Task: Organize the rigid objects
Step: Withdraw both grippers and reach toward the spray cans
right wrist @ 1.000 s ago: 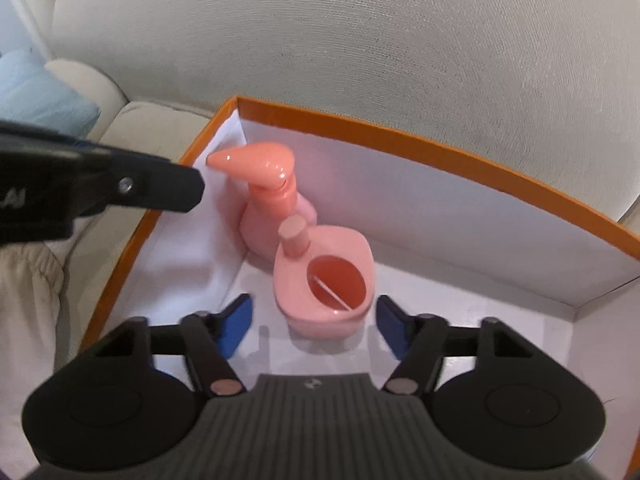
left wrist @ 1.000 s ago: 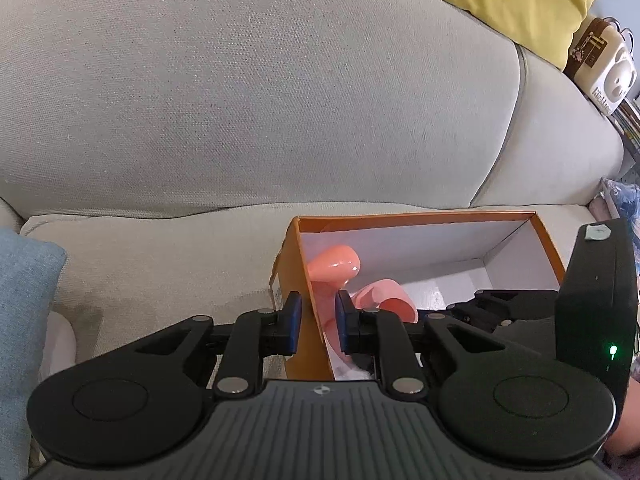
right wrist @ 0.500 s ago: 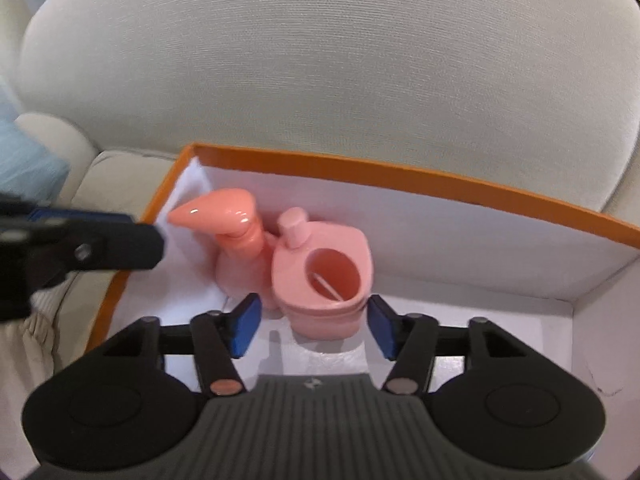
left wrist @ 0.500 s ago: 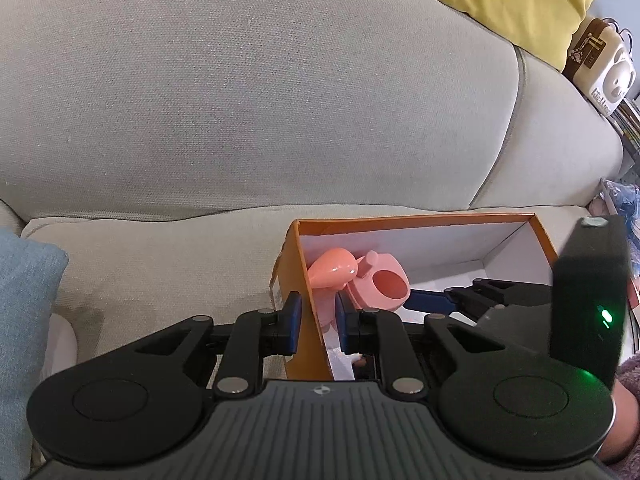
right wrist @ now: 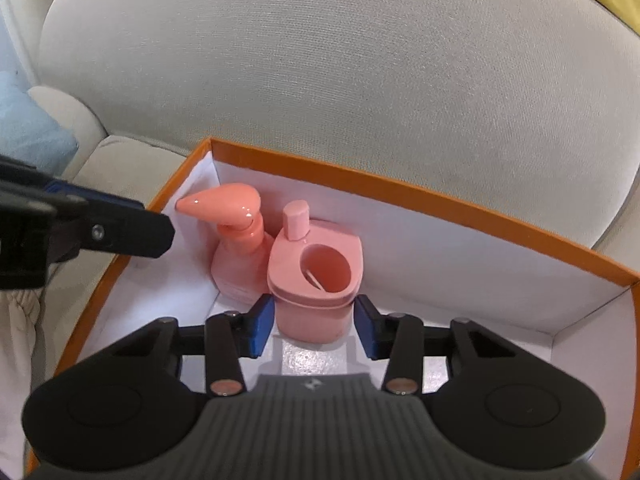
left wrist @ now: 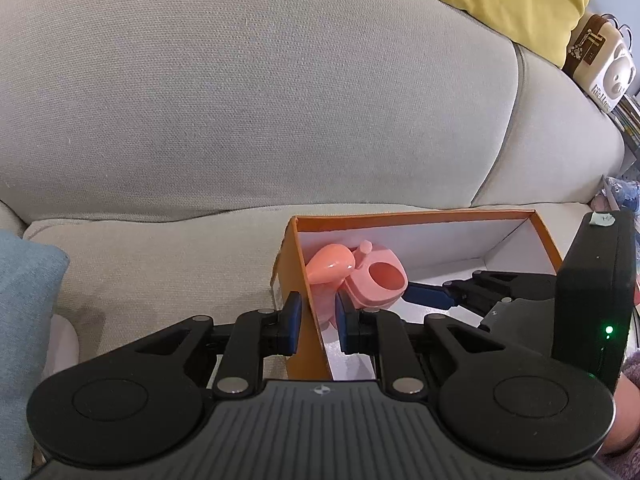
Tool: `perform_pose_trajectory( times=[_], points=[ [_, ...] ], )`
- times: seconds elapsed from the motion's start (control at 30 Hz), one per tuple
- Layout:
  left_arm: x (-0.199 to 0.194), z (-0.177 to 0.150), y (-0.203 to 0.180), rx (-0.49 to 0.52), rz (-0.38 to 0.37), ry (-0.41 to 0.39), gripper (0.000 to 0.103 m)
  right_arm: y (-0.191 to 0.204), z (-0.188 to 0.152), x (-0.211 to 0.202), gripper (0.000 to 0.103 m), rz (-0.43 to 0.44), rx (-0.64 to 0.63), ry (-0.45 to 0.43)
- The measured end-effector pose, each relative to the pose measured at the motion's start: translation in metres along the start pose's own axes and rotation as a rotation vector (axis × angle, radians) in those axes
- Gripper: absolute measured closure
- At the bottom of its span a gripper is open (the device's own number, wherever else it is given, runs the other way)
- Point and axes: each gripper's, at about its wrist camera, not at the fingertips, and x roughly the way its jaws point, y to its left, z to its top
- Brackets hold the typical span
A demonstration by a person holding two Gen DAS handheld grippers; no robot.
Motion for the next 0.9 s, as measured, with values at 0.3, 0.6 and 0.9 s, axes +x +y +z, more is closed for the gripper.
perform_pose_trajectory(
  times=[0.3, 0.6, 0.9],
  points=[
    [-0.049, -0.014, -0.024, 0.047, 0.030, -0.166, 0.083, -0.017, -0.033, -0.078, 0.057, 0.039, 0.094, -0.042],
    [-0.119, -0.090, -0.072, 0.048, 0.000, -0.354, 0.083, -0.051, -0.103, -0.189, 0.056, 0.062, 0.191, -0.262],
    [-0.107, -0.159, -0.088, -0.001, -0.082, -0.185, 0.083, -0.036, -0.189, -0.216, 0.056, 0.046, 0.285, -0.292]
  ],
)
